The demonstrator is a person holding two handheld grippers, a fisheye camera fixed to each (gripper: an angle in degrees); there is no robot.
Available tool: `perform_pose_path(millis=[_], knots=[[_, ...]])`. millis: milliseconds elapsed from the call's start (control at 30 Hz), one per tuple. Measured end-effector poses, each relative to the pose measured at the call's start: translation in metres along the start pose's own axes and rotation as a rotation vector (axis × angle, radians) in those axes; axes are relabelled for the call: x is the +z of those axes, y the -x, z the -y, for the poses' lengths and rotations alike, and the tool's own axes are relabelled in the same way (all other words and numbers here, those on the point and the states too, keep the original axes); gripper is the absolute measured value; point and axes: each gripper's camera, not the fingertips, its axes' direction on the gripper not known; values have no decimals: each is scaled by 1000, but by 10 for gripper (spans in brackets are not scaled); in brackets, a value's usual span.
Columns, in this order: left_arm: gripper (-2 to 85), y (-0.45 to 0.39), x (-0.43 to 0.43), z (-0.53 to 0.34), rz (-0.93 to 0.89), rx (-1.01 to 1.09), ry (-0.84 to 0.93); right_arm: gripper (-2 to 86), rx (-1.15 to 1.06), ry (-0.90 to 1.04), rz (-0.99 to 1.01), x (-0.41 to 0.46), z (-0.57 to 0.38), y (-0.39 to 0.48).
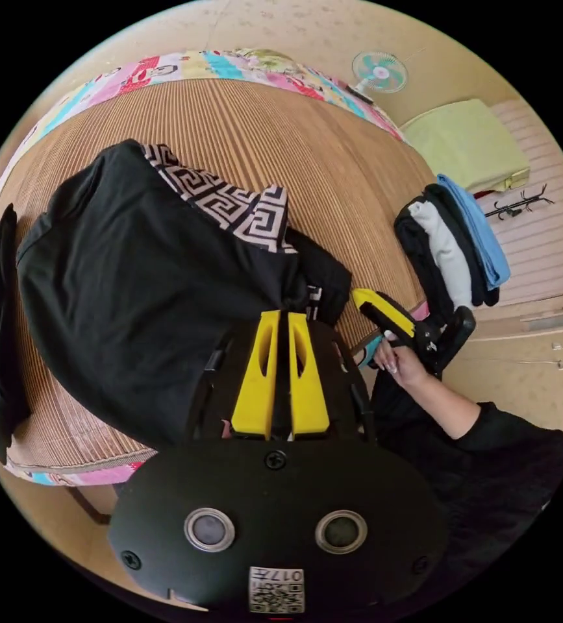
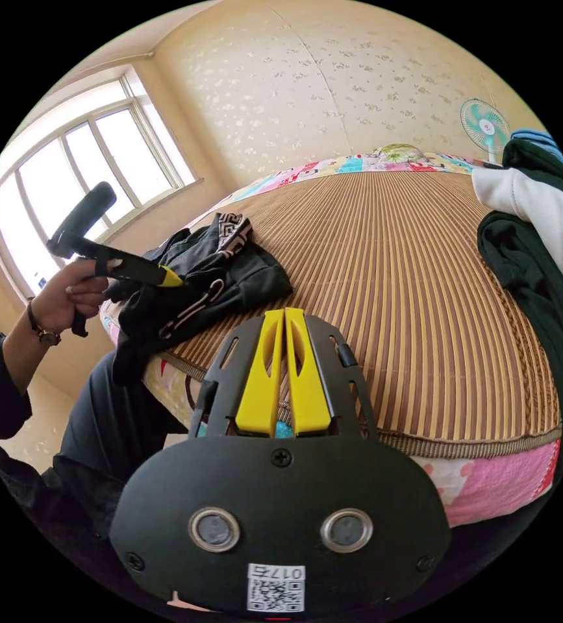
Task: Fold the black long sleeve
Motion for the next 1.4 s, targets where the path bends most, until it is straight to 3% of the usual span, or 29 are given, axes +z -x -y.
perform_pose_path(millis=[100, 200, 267, 333, 467, 700, 733, 800, 867, 933, 1000, 1100, 1200, 1300, 1333, 1400], knots=[[18, 33, -87, -52, -176, -95, -343, 3, -8, -24, 52, -10, -2, -13], [24, 82, -138, -129, -92, -351, -505, 2, 23, -37, 103, -17, 2, -28], [42, 112, -144, -177, 3, -561, -505, 2, 32, -43, 125, -22, 4, -35], [81, 134, -143, -224, -38, -677, -514, 3, 33, -48, 138, -28, 7, -43], [87, 135, -145, -245, -45, -660, -585, 3, 32, -53, 146, -38, 13, -52], [112, 179, -103, -193, -16, -680, -431, 4, 45, -65, 158, -60, 23, -72], [101, 186, -87, -189, 1, -713, -360, 4, 50, -66, 166, -65, 24, -76], [53, 182, -86, -202, 66, -767, -389, 4, 60, -68, 182, -71, 26, -83], [19, 170, -93, -216, -64, -679, -466, 4, 68, -66, 194, -79, 27, -90], [4, 145, -116, -241, -442, -474, -746, 5, 70, -52, 203, -91, 29, -96], [-1, 120, -147, -250, -549, -283, -873, 5, 64, -20, 283, -103, 33, -103], [-3, 73, -217, -256, -517, 73, -979, 6, -2, 2, 628, -125, 49, -113], [-4, 21, -280, -245, -607, 451, -1002, 7, -38, -72, 817, -159, 70, -114], [-4, -19, -319, -226, -747, 803, -998, 11, -167, -164, 798, -202, 84, -104], [-4, -22, -327, -209, -825, 886, -966, 14, -218, -208, 764, -216, 84, -101], [-5, -12, -329, -173, -969, 834, -880, 22, -252, -239, 729, -230, 85, -98]])
